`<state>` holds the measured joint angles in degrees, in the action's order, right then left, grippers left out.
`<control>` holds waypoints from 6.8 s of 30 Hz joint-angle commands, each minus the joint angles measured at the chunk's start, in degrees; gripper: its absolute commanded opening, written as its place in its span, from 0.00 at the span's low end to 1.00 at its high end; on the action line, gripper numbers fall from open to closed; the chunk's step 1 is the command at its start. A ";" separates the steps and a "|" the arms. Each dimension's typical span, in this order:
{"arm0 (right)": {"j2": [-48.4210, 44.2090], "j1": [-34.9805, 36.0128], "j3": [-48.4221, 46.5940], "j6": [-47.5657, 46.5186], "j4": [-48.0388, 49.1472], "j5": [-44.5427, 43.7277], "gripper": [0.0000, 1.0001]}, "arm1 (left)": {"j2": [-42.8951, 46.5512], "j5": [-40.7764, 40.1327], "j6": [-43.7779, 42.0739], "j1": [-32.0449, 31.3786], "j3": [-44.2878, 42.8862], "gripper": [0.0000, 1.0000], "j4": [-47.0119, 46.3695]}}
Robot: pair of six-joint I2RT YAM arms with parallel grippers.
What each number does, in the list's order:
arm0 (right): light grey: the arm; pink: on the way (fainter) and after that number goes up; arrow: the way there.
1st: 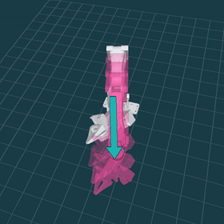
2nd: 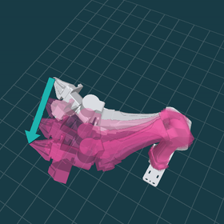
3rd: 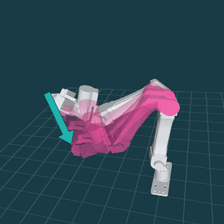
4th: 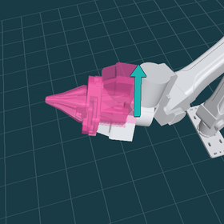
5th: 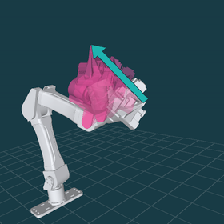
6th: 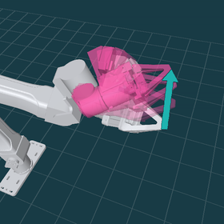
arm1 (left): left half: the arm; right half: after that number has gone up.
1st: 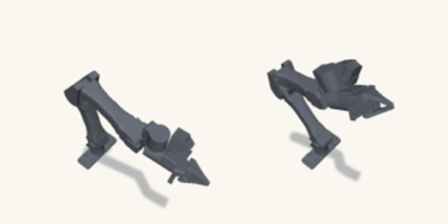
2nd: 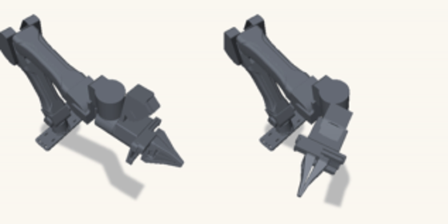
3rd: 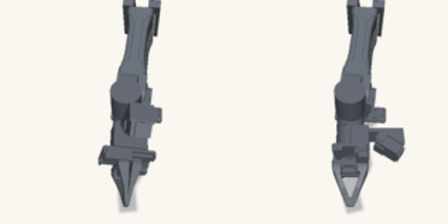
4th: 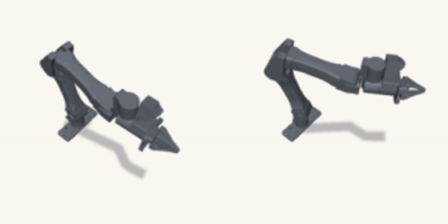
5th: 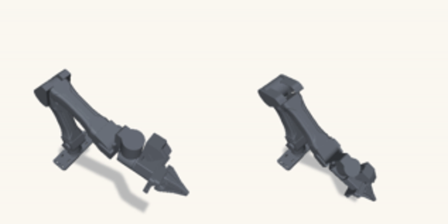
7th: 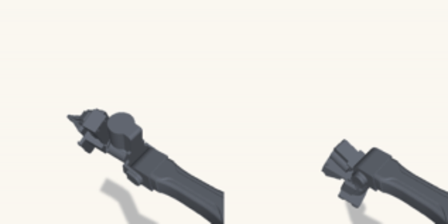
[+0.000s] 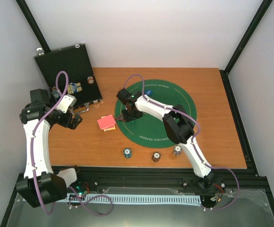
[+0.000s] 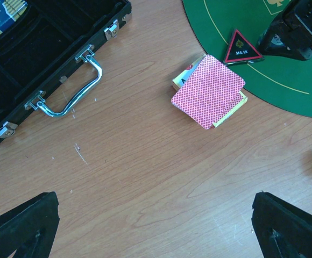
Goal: Distribute texas hold em gaming equipment
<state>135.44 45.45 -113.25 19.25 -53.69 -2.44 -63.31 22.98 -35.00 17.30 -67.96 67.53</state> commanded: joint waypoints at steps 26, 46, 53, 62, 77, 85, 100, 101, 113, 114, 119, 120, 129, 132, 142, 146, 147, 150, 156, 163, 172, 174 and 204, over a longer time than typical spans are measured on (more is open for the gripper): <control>-30.93 20.99 31.60 10.84 5.89 -7.67 0.76 | 2.58 0.41 -2.24 0.15 -0.26 1.00 2.96; -24.25 26.76 31.86 11.53 7.99 -6.58 0.81 | 3.19 0.60 -1.93 0.15 -1.78 1.00 4.11; -23.56 25.94 32.38 11.39 9.14 -5.63 0.76 | 3.45 0.83 -1.69 0.15 -1.56 1.00 4.02; -22.99 25.64 32.95 11.31 10.34 -4.77 0.69 | 3.63 0.42 -1.91 0.11 -1.82 1.00 4.04; -23.80 24.71 34.77 11.16 10.89 -4.88 0.54 | 3.93 0.25 -2.06 0.10 -1.84 1.00 4.15; -24.12 24.67 34.68 11.14 10.64 -5.10 0.38 | 3.98 0.21 -2.04 0.11 -1.91 1.00 4.03; -26.01 24.27 33.36 9.60 7.31 -6.43 0.29 | 3.85 -0.10 -2.17 0.15 -2.65 1.00 4.08; -26.40 24.23 32.76 9.52 6.59 -6.89 0.29 | 3.81 -0.05 -2.17 0.12 -2.76 1.00 4.02; -32.43 15.40 27.99 4.77 1.37 -7.88 0.29 | 3.98 0.29 -2.33 0.12 -2.89 1.00 4.11; -32.67 13.56 27.27 3.92 1.26 -7.60 0.29 | 3.94 0.35 -2.33 0.13 -2.88 1.00 4.10; -31.26 1.84 22.51 -0.36 1.24 -6.19 0.29 | 3.72 0.52 -2.08 0.11 -3.04 1.00 4.10; -30.34 -0.42 21.32 -1.11 1.42 -5.55 0.29 | 3.64 0.49 -2.10 0.10 -3.01 1.00 4.13; -13.56 -16.49 3.43 -5.54 0.06 -2.53 0.29 | 3.45 0.01 -2.98 0.11 -2.45 1.00 4.32; -6.66 -19.70 -1.93 -5.82 -0.37 -2.00 0.28 | 3.44 0.35 -3.35 0.11 -1.55 1.00 4.12; 8.12 -24.43 -19.13 -7.12 -2.36 -0.80 0.29 | 1.99 1.53 -3.40 0.10 -0.93 1.00 4.04; 10.58 -25.06 -21.39 -7.22 -1.93 0.54 0.30 | 1.34 1.21 -3.40 0.10 -0.96 1.00 3.92; 11.04 -25.06 -21.59 -7.21 -1.71 0.73 0.30 | 1.29 1.16 -3.40 0.10 -0.90 1.00 3.86; 12.43 -25.06 -22.19 -6.73 -1.21 0.76 0.30 | 1.32 1.19 -3.32 0.10 -0.77 1.00 3.76; 14.47 -25.24 -23.78 -5.43 -1.48 0.04 0.46 | 1.52 1.54 -2.97 0.10 -0.83 1.00 3.67; 11.04 -25.28 -25.68 -4.70 -5.26 -1.04 0.71 | 1.07 2.45 -2.70 0.11 -0.53 1.00 4.16; -11.30 -19.48 -5.34 -2.61 -2.28 -2.62 0.75 | 3.24 2.83 -1.44 0.10 -1.07 1.00 5.16; -16.93 -14.99 2.43 -1.61 -0.16 -4.05 0.76 | 3.99 2.55 -1.03 0.10 -0.38 1.00 5.08; -30.31 26.71 40.21 17.35 14.82 -6.04 0.77 | 7.22 1.19 -1.47 0.10 1.16 1.00 5.89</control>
<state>103.90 71.35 -72.18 35.59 -41.23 -9.06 -56.75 23.75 -36.27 17.30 -66.67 72.14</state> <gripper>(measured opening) 0.778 0.996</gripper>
